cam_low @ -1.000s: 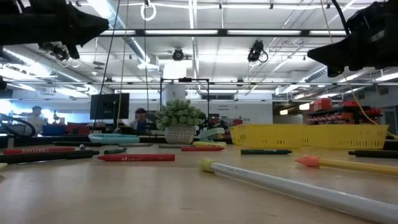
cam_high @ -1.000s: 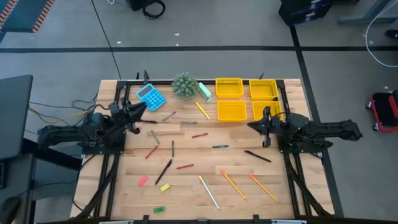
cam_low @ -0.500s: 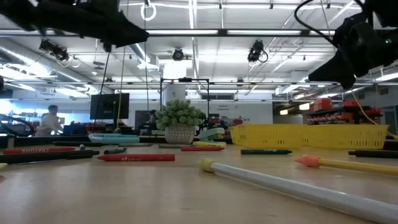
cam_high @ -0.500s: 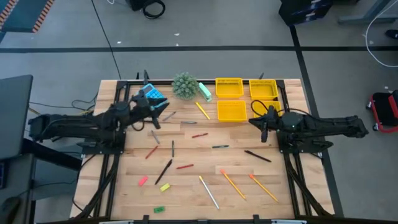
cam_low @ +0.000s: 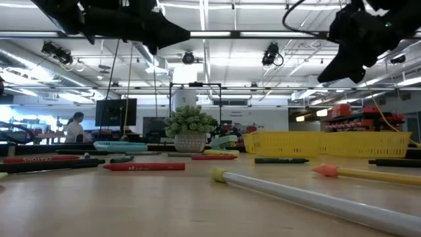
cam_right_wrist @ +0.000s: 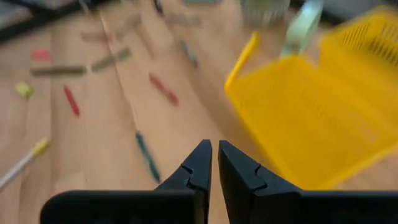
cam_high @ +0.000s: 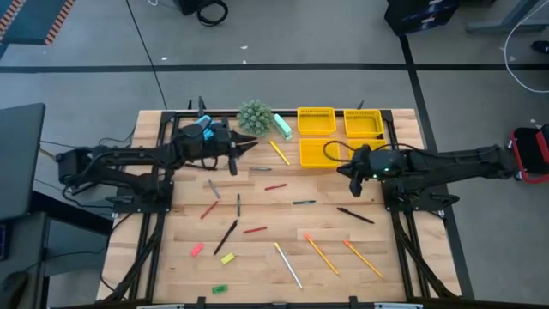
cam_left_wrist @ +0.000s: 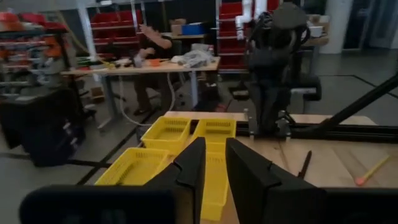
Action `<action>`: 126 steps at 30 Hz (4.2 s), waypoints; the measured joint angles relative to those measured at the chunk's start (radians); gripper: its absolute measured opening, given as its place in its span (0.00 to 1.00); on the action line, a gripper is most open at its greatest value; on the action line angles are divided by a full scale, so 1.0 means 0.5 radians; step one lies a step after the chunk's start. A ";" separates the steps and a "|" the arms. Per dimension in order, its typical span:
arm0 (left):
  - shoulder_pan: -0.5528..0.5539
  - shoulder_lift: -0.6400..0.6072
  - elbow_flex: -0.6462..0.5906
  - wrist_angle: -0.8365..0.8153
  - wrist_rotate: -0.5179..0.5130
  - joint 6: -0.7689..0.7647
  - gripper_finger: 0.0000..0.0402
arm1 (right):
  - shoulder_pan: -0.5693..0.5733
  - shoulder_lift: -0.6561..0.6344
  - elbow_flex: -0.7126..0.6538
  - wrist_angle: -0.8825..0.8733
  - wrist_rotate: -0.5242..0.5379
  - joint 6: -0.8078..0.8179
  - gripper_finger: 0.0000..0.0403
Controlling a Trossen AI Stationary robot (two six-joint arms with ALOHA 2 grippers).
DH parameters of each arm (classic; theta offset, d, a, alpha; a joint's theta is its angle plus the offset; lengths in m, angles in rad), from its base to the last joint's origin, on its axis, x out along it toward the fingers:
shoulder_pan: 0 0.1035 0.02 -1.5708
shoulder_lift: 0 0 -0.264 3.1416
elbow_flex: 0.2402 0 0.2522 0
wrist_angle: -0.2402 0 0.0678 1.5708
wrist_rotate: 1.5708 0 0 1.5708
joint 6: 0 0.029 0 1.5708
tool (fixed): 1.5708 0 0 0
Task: Sort crayons/erasers/pens/pencils in bins
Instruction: Put the bottom right black pen into the top right yellow bin
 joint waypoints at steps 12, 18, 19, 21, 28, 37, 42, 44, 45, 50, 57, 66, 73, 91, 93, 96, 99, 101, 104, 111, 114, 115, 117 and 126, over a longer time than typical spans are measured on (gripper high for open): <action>0.103 0.015 0.215 -0.134 0.211 0.103 0.13 | 0.004 0.651 0.304 -0.437 -0.373 0.396 0.17; 0.093 0.016 0.148 -0.234 0.214 0.104 0.14 | 0.126 0.855 0.304 -0.628 -0.395 0.551 0.29; 0.093 0.016 0.145 -0.237 0.214 0.104 0.14 | 0.153 0.888 0.303 -0.626 -0.400 0.553 0.30; 0.093 0.016 0.145 -0.244 0.214 0.105 0.13 | 0.213 0.950 0.303 -0.602 -0.402 0.554 0.31; 0.062 0.016 0.144 -0.413 0.213 0.090 0.12 | 0.486 1.164 0.303 -0.491 -0.432 0.567 0.30; 0.021 0.016 0.144 -0.473 0.213 0.087 0.13 | 0.608 1.365 0.303 -0.446 -0.416 0.709 0.30; 0.021 0.016 0.144 -0.478 0.213 0.094 0.11 | 0.616 1.460 0.303 -0.433 -0.420 0.715 0.30; 0.021 0.016 0.144 -0.484 0.213 0.095 0.11 | 0.634 1.497 0.303 -0.432 -0.423 0.727 0.30; 0.021 0.016 0.144 -0.485 0.213 0.095 0.11 | 0.645 1.514 0.303 -0.431 -0.422 0.730 0.30; 0.021 0.016 0.144 -0.495 0.212 0.097 0.11 | 0.692 1.580 0.309 -0.425 -0.400 0.785 0.30; 0.021 0.016 0.143 -0.522 0.212 0.100 0.09 | 0.699 1.562 0.303 -0.431 -0.379 0.836 0.30; 0.021 0.016 0.143 -0.532 0.212 0.102 0.09 | 0.699 1.555 0.245 -0.403 -0.376 0.859 0.21; 0.021 0.016 0.143 -0.536 0.212 0.103 0.08 | 0.693 1.554 0.230 -0.375 -0.367 0.826 0.18; 0.021 0.016 0.143 -0.547 0.212 0.105 0.08 | 0.678 1.446 0.214 -0.317 -0.297 0.744 0.12; 0.021 0.016 0.143 -0.552 0.212 0.105 0.07 | 0.677 1.373 0.209 -0.328 -0.287 0.762 0.11; 0.021 0.016 0.143 -0.561 0.212 0.105 0.06 | 0.668 1.267 0.211 -0.338 -0.283 0.805 0.11; 0.021 0.016 0.143 -0.561 0.212 0.106 0.05 | 0.634 1.175 0.211 -0.360 -0.288 0.815 0.11; 0.021 0.016 0.143 -0.560 0.212 0.106 0.05 | 0.596 1.121 0.215 -0.376 -0.289 0.807 0.11; 0.021 0.016 0.143 -0.560 0.212 0.106 0.06 | 0.517 1.049 0.219 -0.386 -0.255 0.736 0.11; 0.023 0.016 0.143 -0.558 0.212 0.128 0.05 | 0.269 1.007 0.398 -0.385 0.090 0.319 0.11; 0.025 0.016 0.143 -0.558 0.211 0.128 0.04 | 0.148 1.007 0.527 -0.382 0.275 0.048 0.11; 0.025 0.016 0.143 -0.558 0.211 0.127 0.04 | 0.101 1.007 0.573 -0.382 0.340 -0.048 0.11; 0.025 0.016 0.143 -0.558 0.211 0.127 0.04 | -0.010 1.006 0.663 -0.375 0.436 -0.238 0.11; 0.025 0.016 0.143 -0.560 0.212 0.125 0.07 | -0.712 1.022 0.837 -0.275 0.463 -1.031 0.11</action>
